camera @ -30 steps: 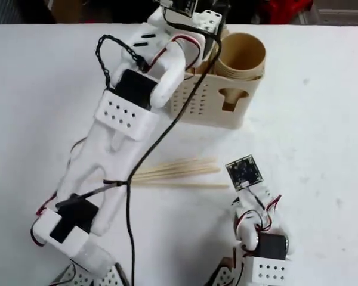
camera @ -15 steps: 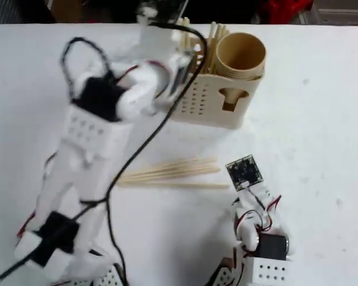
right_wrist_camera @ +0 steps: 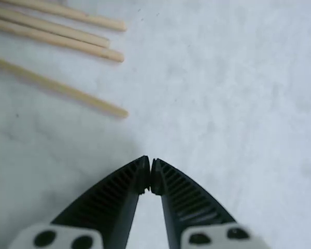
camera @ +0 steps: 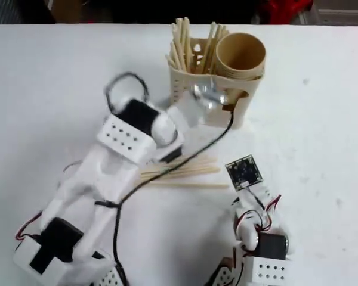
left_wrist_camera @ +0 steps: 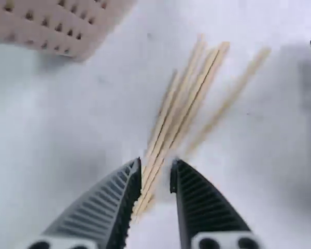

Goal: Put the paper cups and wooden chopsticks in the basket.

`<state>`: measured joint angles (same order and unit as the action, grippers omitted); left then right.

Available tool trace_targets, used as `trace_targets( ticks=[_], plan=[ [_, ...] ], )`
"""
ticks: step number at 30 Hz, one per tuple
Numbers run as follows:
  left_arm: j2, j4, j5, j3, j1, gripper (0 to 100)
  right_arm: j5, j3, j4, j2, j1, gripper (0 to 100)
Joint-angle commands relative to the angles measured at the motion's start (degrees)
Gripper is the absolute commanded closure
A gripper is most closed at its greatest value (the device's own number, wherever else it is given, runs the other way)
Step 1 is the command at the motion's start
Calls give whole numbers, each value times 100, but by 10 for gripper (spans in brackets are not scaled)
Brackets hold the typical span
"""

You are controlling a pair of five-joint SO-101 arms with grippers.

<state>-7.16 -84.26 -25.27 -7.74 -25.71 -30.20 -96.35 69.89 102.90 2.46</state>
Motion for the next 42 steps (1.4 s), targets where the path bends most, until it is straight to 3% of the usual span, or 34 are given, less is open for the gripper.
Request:
trace_targets(
  ticks=[1,5,11,25,34,38,42],
  plan=[
    [-136,1908,-545,-1635,-31,883,-70,-44,40,40,40,981],
    [-127,2673,-765,-2286,75,858,-70,-44,40,40,40,981],
    [699,3068,-985,-2277,189,839,-70,-44,40,40,40,981],
    [2589,2655,-993,-607,804,839,-70,-44,40,40,40,981],
    [2079,1714,-985,-352,681,839,-70,-44,40,40,31,981],
    [998,1714,-1029,-1319,576,839,-70,-44,40,40,31,981],
    [-40,2207,-1046,-2558,435,839,-70,-44,40,40,22,981]
  ],
)
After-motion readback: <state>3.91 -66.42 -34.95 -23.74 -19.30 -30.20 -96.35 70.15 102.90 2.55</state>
